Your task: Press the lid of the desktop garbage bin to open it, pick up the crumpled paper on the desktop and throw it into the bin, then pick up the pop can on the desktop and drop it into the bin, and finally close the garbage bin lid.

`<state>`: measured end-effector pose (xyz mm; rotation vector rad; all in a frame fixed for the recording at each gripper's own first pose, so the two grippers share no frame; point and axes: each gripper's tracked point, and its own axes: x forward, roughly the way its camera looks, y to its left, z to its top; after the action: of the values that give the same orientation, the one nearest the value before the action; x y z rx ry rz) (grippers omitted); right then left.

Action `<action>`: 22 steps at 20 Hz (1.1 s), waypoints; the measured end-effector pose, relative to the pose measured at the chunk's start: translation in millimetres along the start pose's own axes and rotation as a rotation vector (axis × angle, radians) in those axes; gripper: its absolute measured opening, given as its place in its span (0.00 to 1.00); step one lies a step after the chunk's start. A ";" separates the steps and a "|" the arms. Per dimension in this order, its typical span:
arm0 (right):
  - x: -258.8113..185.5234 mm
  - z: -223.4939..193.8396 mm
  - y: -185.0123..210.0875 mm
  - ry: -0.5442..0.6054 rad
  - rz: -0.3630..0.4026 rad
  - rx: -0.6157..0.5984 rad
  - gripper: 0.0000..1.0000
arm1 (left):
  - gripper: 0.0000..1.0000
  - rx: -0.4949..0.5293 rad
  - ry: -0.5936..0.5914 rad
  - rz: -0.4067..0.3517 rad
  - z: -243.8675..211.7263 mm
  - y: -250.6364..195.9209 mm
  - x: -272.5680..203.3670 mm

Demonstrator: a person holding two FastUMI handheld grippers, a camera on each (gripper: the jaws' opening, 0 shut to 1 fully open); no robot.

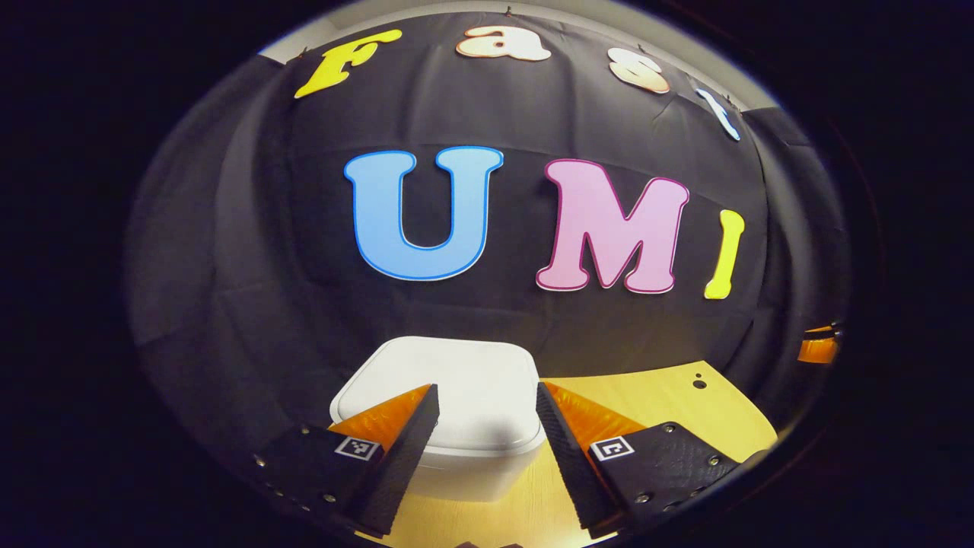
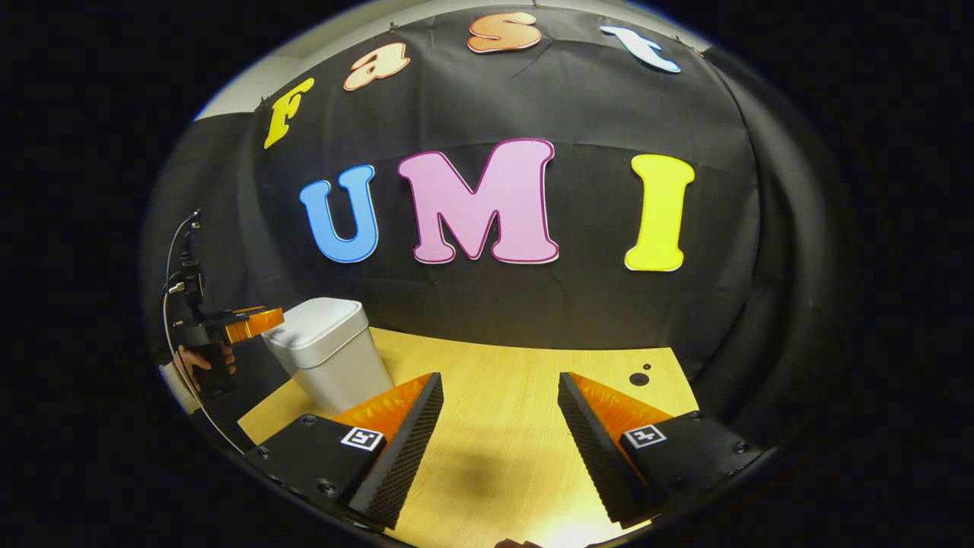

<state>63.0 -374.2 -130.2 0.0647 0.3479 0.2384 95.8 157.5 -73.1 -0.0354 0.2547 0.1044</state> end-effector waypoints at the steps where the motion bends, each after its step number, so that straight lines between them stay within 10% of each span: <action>1: -1.3 3.8 3.2 -0.010 -0.002 -0.003 0.98 | 0.86 0.011 -0.018 -0.013 6.9 -7.1 -5.7; 13: -41.8 79.8 29.9 -0.256 -0.073 -0.076 0.98 | 0.84 0.024 -0.199 -0.149 66.6 -78.8 -64.9; 22: -52.5 85.8 41.4 -0.301 -0.115 -0.059 0.99 | 0.84 0.072 -0.239 -0.116 79.7 -71.8 -88.0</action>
<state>35.6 -348.5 -28.1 0.0213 0.0443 0.1226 38.7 81.3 27.9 0.0339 0.0169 -0.0160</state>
